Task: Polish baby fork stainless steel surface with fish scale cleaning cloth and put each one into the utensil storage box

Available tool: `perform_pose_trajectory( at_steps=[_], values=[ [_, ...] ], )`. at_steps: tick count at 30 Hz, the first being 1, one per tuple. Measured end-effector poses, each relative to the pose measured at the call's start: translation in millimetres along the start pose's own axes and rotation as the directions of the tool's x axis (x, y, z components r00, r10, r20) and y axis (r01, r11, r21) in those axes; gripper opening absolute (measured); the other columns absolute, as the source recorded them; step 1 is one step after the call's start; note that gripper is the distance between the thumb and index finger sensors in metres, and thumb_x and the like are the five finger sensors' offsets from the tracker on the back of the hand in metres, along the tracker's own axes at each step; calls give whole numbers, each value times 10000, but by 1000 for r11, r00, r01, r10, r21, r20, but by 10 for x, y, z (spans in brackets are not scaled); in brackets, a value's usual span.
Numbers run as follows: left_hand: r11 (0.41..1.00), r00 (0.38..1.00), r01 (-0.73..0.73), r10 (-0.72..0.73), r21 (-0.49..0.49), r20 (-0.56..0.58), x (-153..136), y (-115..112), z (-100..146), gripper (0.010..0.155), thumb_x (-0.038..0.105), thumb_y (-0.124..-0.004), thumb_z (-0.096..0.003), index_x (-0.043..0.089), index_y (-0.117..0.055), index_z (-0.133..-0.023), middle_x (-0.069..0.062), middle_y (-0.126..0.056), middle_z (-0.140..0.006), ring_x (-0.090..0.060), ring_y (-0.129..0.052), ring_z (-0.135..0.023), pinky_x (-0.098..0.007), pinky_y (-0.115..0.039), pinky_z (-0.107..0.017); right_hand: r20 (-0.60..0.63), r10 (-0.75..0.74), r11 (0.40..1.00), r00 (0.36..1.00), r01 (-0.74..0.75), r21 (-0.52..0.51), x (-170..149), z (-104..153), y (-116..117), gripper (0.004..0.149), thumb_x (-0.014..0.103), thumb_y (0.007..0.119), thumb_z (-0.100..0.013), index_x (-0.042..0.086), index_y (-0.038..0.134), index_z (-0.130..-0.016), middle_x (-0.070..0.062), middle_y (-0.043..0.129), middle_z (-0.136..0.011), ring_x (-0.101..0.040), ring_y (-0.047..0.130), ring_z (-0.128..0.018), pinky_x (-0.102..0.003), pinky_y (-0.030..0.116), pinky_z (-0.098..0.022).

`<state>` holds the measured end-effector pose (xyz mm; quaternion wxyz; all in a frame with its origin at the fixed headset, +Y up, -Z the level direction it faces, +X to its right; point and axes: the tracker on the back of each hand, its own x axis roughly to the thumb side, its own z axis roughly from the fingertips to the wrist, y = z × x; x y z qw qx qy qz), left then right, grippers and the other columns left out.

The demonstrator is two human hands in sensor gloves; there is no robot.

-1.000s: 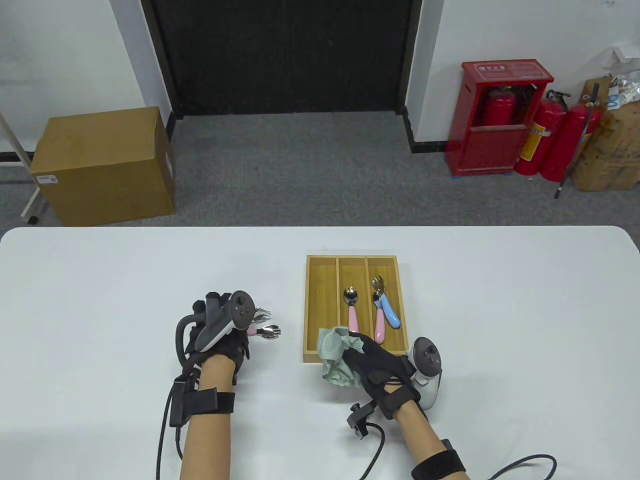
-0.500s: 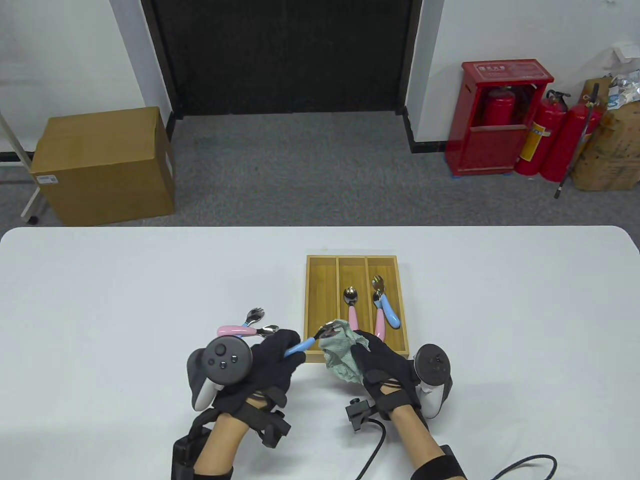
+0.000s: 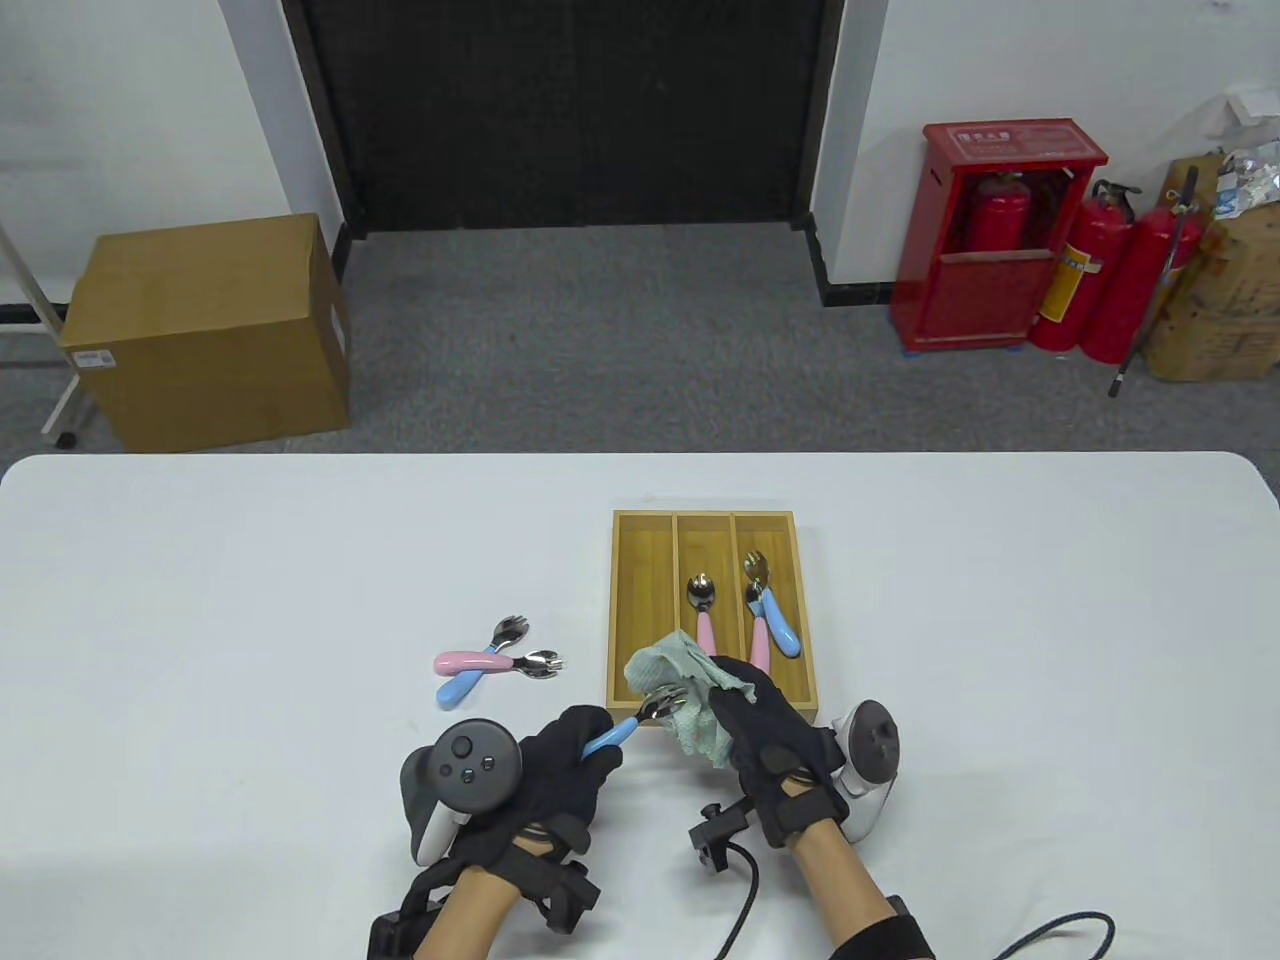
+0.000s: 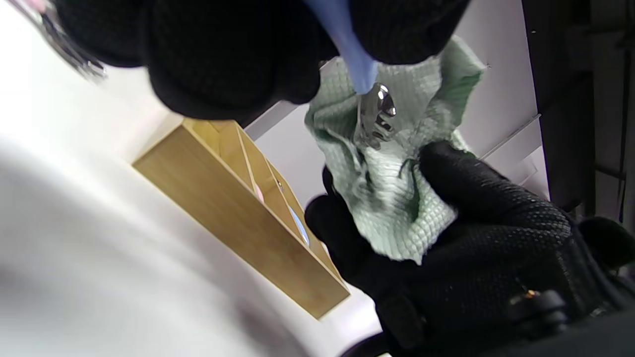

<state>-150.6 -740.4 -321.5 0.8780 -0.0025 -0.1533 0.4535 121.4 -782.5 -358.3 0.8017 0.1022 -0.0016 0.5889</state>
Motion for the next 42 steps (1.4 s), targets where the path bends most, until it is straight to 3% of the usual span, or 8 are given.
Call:
perform_pose_trajectory(
  at_steps=[4,9,12,16,22,28,35,42],
  values=[
    [997,997,-77,77,-28,-17,-66,-24,-3,517,420,-772,-483,173,-714,-934,-108,-924,-677,-211,-988,-401,-552,-763,-504,6,-60,997,998,59,54,-6,4,10,503,521,762,-488,176,781,-854,-200,803,-938,-468,875,-709,-660,689,-519],
    [992,995,-101,100,-82,-20,-96,-67,-16,512,416,-780,-480,168,-729,-925,-115,-927,-669,-216,-985,-396,-555,-760,-505,1,-49,997,999,49,65,30,-22,-1,429,543,834,-445,166,912,-634,-170,878,-879,-467,901,-693,-677,695,-501],
    [990,995,-97,96,-107,-8,-82,-88,-15,511,417,-778,-481,174,-726,-927,-111,-924,-675,-215,-982,-404,-555,-756,-514,29,67,995,997,-69,77,87,-36,7,406,447,912,-406,188,849,-712,-166,895,-828,-436,942,-627,-661,722,-475],
    [991,997,-77,79,-112,16,-40,-85,-16,507,410,-780,-480,172,-728,-924,-114,-921,-676,-218,-979,-408,-557,-752,-520,28,177,958,984,-178,224,129,-88,92,687,354,941,-392,183,613,-971,-186,802,-855,-430,908,-615,-643,716,-459],
    [994,998,-24,29,-105,51,-20,-78,10,500,392,-790,-467,165,-742,-909,-128,-918,-660,-229,-965,-399,-565,-744,-526,15,351,834,936,-320,449,126,-66,251,708,365,945,-394,176,611,-989,-242,701,-940,-462,862,-660,-639,706,-461],
    [995,996,39,-32,-89,80,47,-101,36,494,389,-789,-464,160,-746,-900,-132,-914,-648,-228,-958,-389,-565,-743,-528,75,493,760,867,-471,448,174,-36,349,813,440,978,-351,120,582,-986,-259,659,-950,-449,881,-627,-624,732,-417],
    [994,994,33,-22,-105,109,63,-100,32,494,385,-782,-459,169,-740,-901,-128,-905,-657,-227,-949,-402,-566,-735,-545,71,475,800,877,-463,381,201,-52,317,561,268,988,-335,137,795,-845,-242,873,-785,-358,1023,-458,-557,846,-304],
    [992,993,-32,46,-123,108,63,-75,18,496,391,-778,-464,174,-736,-908,-124,-903,-664,-221,-948,-409,-561,-736,-551,18,342,876,939,-326,355,199,-80,246,524,199,961,-289,116,858,-796,-254,963,-688,-334,1088,-354,-519,898,-228]
  ],
)
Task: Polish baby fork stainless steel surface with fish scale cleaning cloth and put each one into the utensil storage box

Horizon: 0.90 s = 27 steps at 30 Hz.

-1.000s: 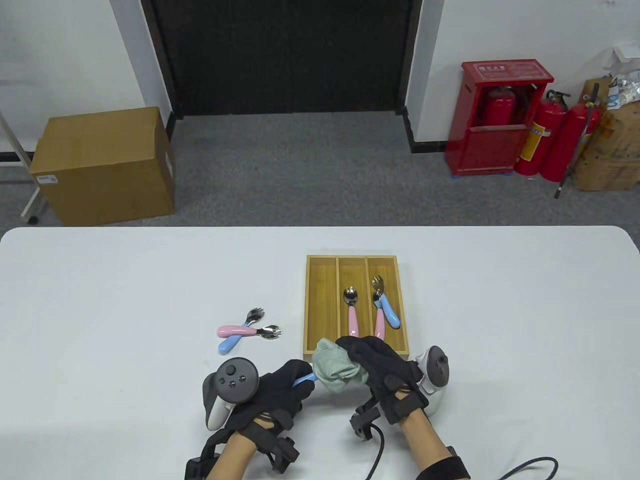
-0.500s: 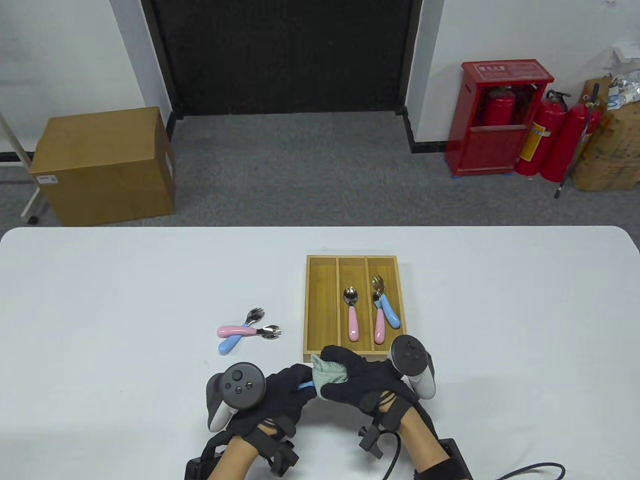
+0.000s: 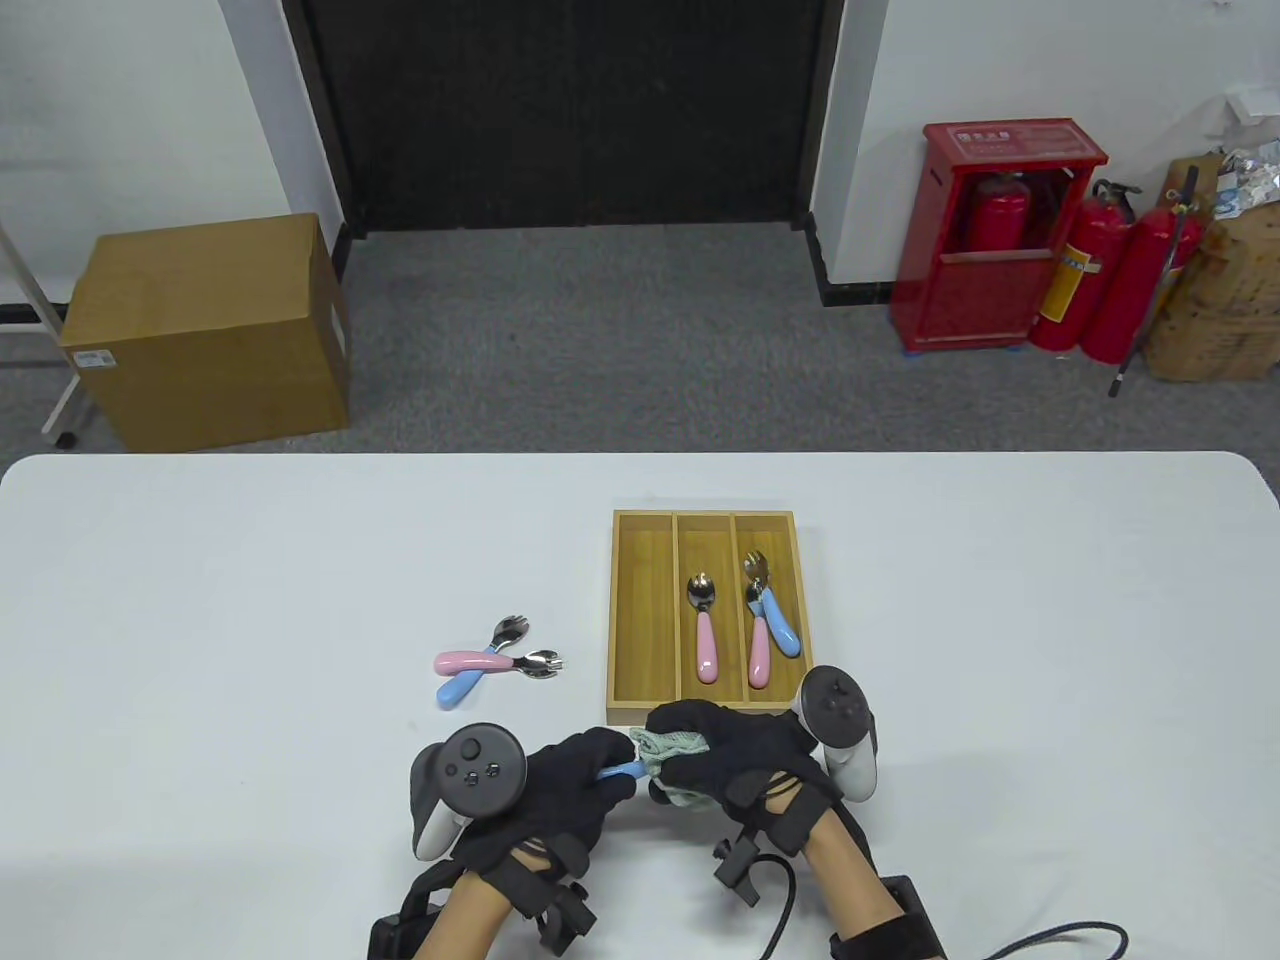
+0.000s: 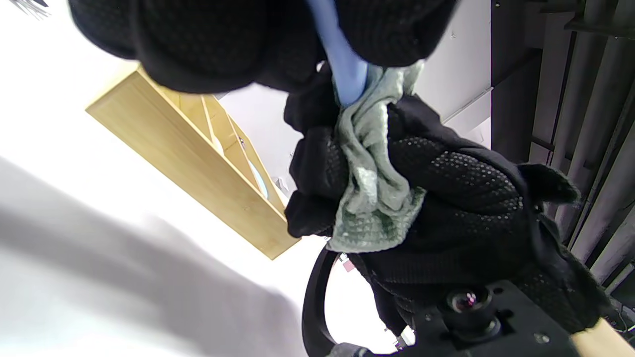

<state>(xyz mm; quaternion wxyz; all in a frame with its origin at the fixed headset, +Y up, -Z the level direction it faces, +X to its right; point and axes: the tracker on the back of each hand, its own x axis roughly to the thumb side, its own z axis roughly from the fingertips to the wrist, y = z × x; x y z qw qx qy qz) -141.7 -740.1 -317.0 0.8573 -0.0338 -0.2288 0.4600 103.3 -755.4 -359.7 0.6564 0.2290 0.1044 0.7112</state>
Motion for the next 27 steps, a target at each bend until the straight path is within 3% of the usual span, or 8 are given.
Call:
perform_pose_trajectory(
  at_steps=[8,11,14,16,21,27],
  values=[
    [997,998,-63,64,38,-12,26,23,-24,511,404,-768,-469,166,-726,-920,-112,-909,-650,-194,-954,-387,-542,-757,-539,73,-38,960,997,57,-276,55,87,-74,513,196,939,-259,107,890,-762,-235,1008,-633,-344,1118,-304,-495,924,-188],
    [995,996,-89,90,43,-12,25,47,-20,518,410,-768,-470,156,-726,-920,-113,-910,-634,-185,-955,-371,-536,-764,-532,113,-40,940,993,76,-334,58,99,-88,513,203,938,-268,103,882,-767,-224,1014,-624,-350,1117,-309,-498,921,-197],
    [992,993,-117,117,42,5,11,74,8,514,406,-773,-464,149,-741,-908,-121,-915,-617,-189,-955,-357,-538,-767,-524,126,-115,965,985,141,-222,15,73,-81,519,225,939,-290,107,861,-789,-219,999,-649,-345,1112,-340,-494,918,-220],
    [989,989,-145,144,11,23,-11,76,8,512,402,-775,-462,151,-743,-907,-123,-913,-618,-194,-952,-358,-541,-764,-527,109,-180,978,978,190,-91,-8,39,-46,531,237,942,-311,103,837,-814,-225,977,-681,-348,1098,-375,-500,909,-245],
    [982,981,-183,185,-40,49,-41,89,10,501,394,-779,-458,157,-750,-899,-129,-910,-618,-207,-945,-360,-552,-753,-536,41,-238,968,971,233,95,-8,11,23,557,251,938,-341,82,781,-848,-236,937,-724,-348,1090,-421,-506,905,-277],
    [986,986,-156,159,-57,50,-32,70,16,490,397,-782,-457,164,-749,-887,-126,-907,-612,-214,-935,-354,-562,-746,-539,-9,-181,968,984,179,173,25,9,66,610,256,960,-335,66,743,-872,-257,914,-740,-360,1089,-458,-508,910,-301]
  ],
)
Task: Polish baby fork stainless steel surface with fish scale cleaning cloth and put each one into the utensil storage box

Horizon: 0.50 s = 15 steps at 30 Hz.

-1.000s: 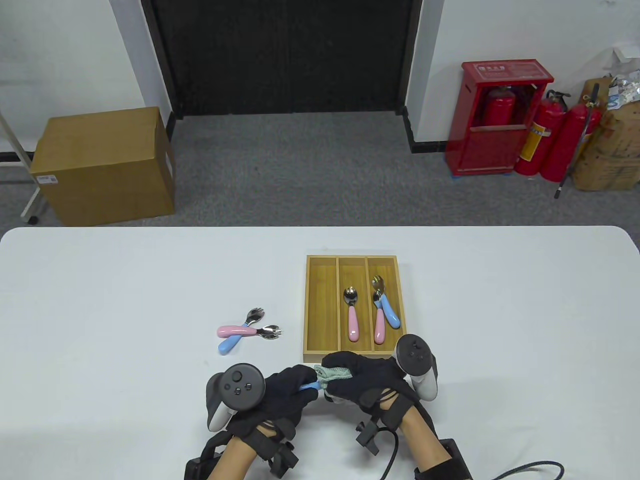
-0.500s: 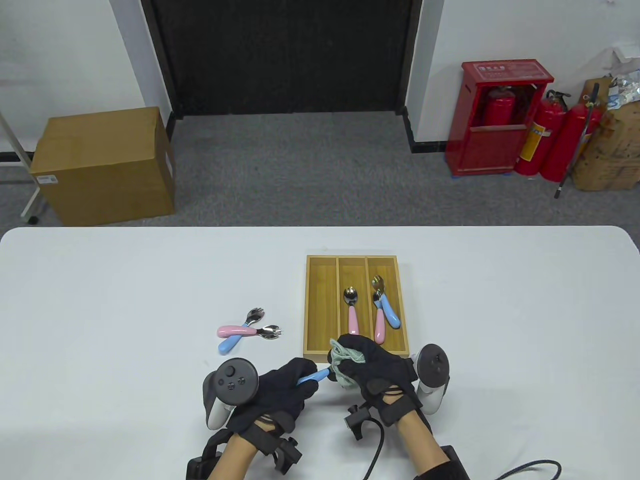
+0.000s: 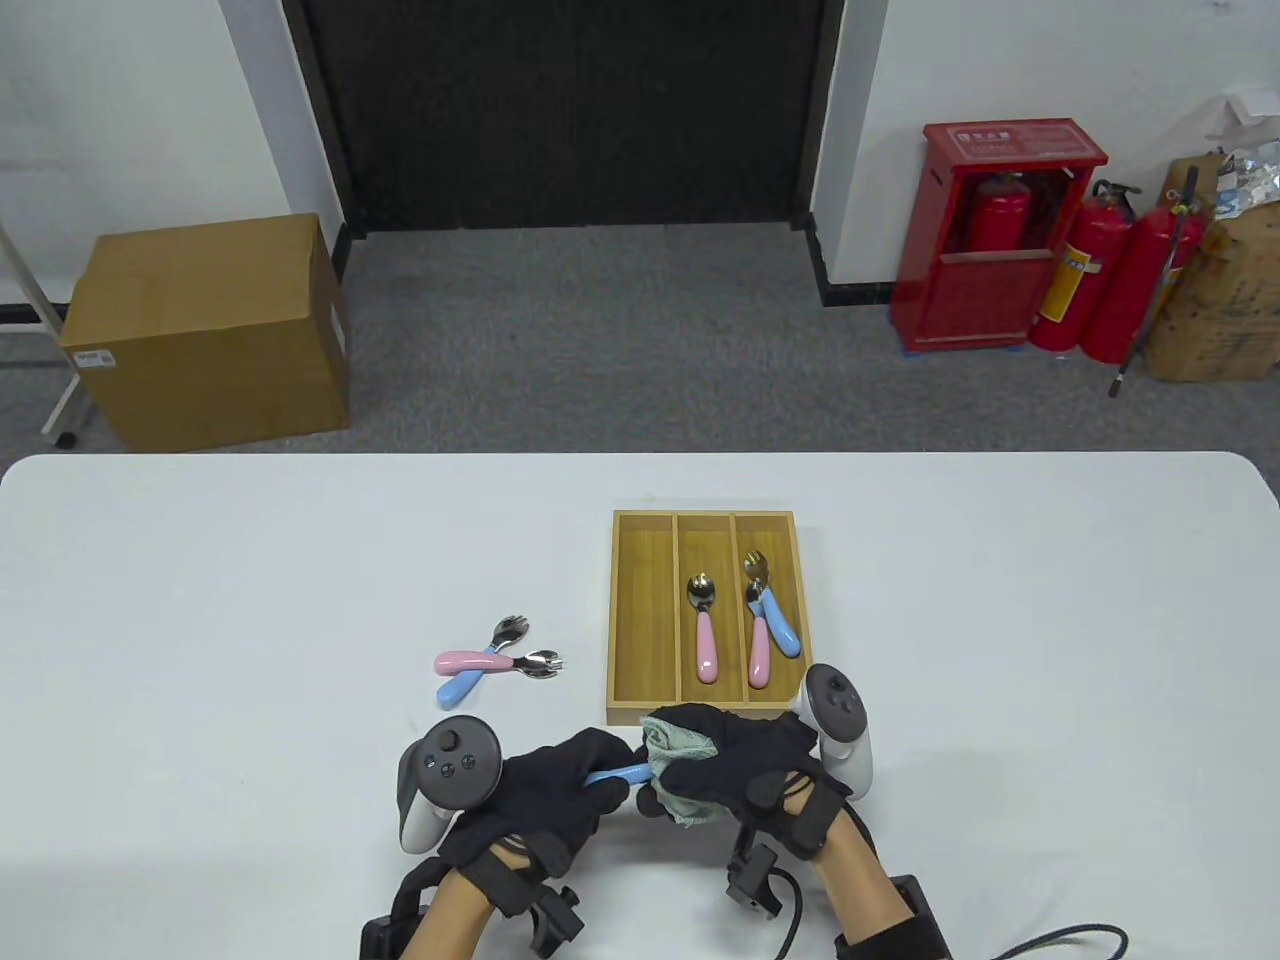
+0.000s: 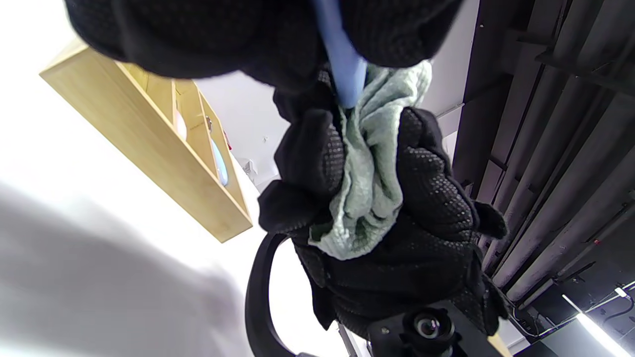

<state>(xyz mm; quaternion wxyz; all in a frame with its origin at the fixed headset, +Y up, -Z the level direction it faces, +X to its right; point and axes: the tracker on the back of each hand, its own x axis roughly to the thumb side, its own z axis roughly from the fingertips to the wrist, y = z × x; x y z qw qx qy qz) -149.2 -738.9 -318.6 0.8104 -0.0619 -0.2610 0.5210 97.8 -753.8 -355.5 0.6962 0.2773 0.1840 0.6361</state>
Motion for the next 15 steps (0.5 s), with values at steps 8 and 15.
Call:
perform_pose_trajectory(
  at_steps=[8,15],
  values=[
    [999,998,51,-50,19,-47,20,-97,-7,506,404,-763,-469,154,-710,-906,-114,-893,-629,-203,-915,-340,-562,-745,-524,51,127,975,991,-115,-193,71,33,-31,541,222,943,-267,48,866,-773,-284,977,-640,-357,1131,-353,-486,945,-227],
    [998,995,68,-66,18,-77,39,-123,-26,516,418,-749,-474,151,-705,-914,-102,-893,-615,-177,-908,-307,-548,-764,-492,133,318,905,939,-259,-339,204,64,-23,523,220,926,-243,67,903,-743,-273,1005,-619,-360,1137,-336,-491,943,-217]
  ],
)
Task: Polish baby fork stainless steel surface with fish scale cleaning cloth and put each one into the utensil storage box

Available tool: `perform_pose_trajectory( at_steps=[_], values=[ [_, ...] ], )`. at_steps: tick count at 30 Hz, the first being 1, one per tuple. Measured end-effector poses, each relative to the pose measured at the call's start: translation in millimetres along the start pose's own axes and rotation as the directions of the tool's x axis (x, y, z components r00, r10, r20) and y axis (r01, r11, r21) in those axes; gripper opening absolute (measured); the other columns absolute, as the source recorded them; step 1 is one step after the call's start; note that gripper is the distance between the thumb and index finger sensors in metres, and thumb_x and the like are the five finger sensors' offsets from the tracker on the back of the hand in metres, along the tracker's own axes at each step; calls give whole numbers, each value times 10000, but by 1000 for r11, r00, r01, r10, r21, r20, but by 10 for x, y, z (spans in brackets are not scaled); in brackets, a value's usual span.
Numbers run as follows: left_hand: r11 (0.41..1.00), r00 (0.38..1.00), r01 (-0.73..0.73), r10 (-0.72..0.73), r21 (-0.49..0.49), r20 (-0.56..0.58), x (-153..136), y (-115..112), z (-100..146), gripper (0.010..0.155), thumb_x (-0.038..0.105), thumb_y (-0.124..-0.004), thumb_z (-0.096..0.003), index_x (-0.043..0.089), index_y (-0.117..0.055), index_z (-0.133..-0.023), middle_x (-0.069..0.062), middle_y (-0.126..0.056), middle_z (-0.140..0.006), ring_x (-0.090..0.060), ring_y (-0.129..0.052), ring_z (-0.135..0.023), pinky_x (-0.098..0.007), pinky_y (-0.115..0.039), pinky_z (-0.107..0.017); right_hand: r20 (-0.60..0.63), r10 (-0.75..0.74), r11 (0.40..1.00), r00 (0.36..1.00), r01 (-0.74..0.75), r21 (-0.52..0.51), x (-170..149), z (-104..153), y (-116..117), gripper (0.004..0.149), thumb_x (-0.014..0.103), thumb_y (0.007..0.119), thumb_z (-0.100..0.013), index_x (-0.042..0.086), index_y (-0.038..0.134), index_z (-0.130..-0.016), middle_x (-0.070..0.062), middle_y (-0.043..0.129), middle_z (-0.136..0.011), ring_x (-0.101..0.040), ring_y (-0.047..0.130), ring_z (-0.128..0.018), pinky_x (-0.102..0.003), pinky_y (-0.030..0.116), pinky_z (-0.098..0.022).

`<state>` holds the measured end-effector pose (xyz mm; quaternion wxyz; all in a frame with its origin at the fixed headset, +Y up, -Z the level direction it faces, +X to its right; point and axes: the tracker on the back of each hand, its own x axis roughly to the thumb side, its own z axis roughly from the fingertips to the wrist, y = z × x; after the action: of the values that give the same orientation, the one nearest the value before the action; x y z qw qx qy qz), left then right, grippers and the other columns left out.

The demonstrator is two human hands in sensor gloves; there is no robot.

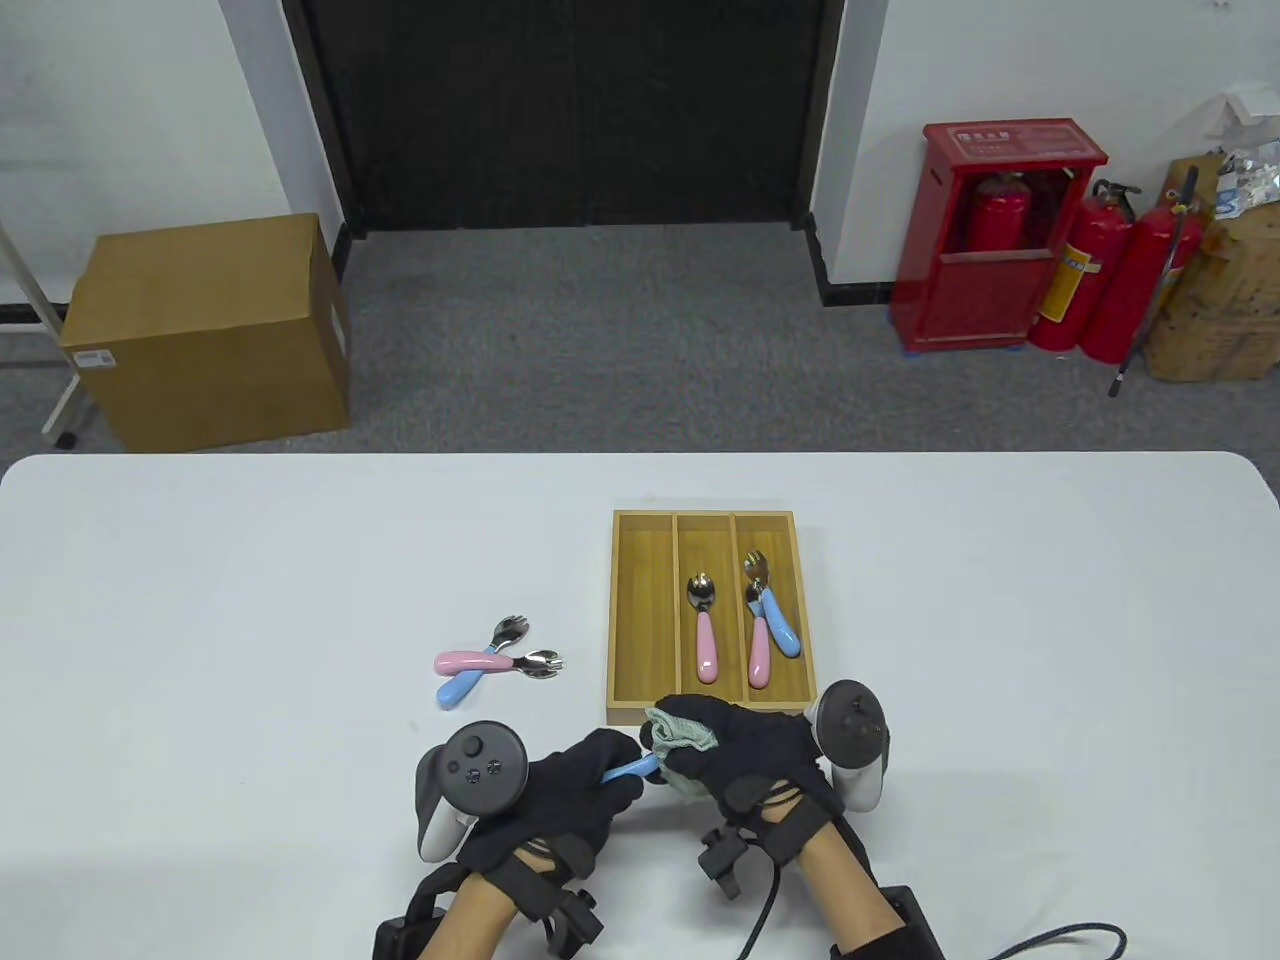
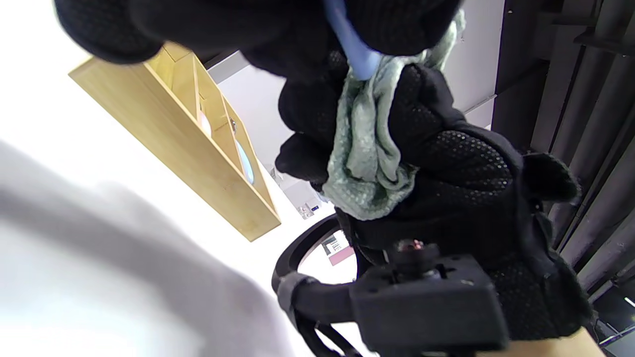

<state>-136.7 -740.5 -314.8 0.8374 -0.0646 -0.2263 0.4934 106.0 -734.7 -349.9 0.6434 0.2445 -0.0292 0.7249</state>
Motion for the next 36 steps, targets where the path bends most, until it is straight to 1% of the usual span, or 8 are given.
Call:
perform_pose_trajectory(
  at_steps=[7,11,14,17,21,26,33,36],
  values=[
    [996,995,-92,92,-6,-27,18,-37,-23,526,435,-728,-487,141,-706,-922,-84,-907,-589,-143,-917,-271,-521,-795,-464,55,4,981,998,7,-195,64,12,-78,501,218,923,-255,72,909,-735,-250,1021,-607,-370,1135,-336,-485,944,-220],
    [998,998,-59,58,-11,-16,2,-31,-19,523,431,-734,-482,133,-724,-912,-93,-919,-579,-158,-927,-276,-531,-789,-470,-79,-210,978,974,209,-17,-112,-4,-80,509,204,940,-286,70,874,-773,-262,985,-657,-391,1110,-395,-504,928,-267],
    [1000,1000,-20,20,-8,-9,23,-16,-16,519,417,-745,-476,108,-727,-892,-114,-914,-580,-185,-920,-288,-548,-770,-484,-181,-230,956,956,257,144,-156,-12,5,571,200,941,-315,62,786,-847,-281,906,-748,-393,1065,-499,-523,891,-353],
    [999,999,41,-41,4,-6,39,6,-3,516,421,-743,-475,123,-727,-896,-106,-918,-582,-179,-924,-288,-547,-775,-481,-177,-195,968,965,218,121,-158,-40,16,558,193,951,-298,75,814,-826,-263,931,-726,-372,1087,-462,-511,906,-324],
    [997,997,76,-76,25,-14,60,1,-15,519,424,-735,-481,133,-708,-911,-98,-910,-602,-177,-918,-302,-548,-769,-488,-108,-69,998,992,68,-16,-63,-47,-9,516,198,958,-243,93,902,-745,-251,1008,-618,-329,1131,-318,-484,937,-225],
    [992,992,125,-124,35,-22,88,1,-35,527,427,-730,-484,130,-699,-917,-90,-910,-604,-163,-919,-295,-536,-779,-477,-74,64,991,995,-73,-116,4,-25,-65,487,195,945,-243,98,924,-719,-249,1024,-581,-329,1130,-262,-482,933,-187],
    [944,941,330,-327,18,-80,87,51,-82,535,406,-734,-478,111,-699,-923,-106,-913,-602,-169,-921,-287,-537,-780,-471,-91,365,914,927,-375,-156,-48,20,-173,485,182,951,-266,79,902,-738,-230,1018,-581,-322,1119,-279,-494,918,-201],
    [944,928,329,-328,-27,-174,9,103,-151,555,383,-707,-483,121,-637,-967,-109,-883,-663,-187,-919,-347,-555,-752,-503,-144,358,915,922,-377,-140,-195,48,-243,495,176,946,-286,62,876,-763,-247,995,-609,-344,1103,-305,-510,899,-219]
  ],
)
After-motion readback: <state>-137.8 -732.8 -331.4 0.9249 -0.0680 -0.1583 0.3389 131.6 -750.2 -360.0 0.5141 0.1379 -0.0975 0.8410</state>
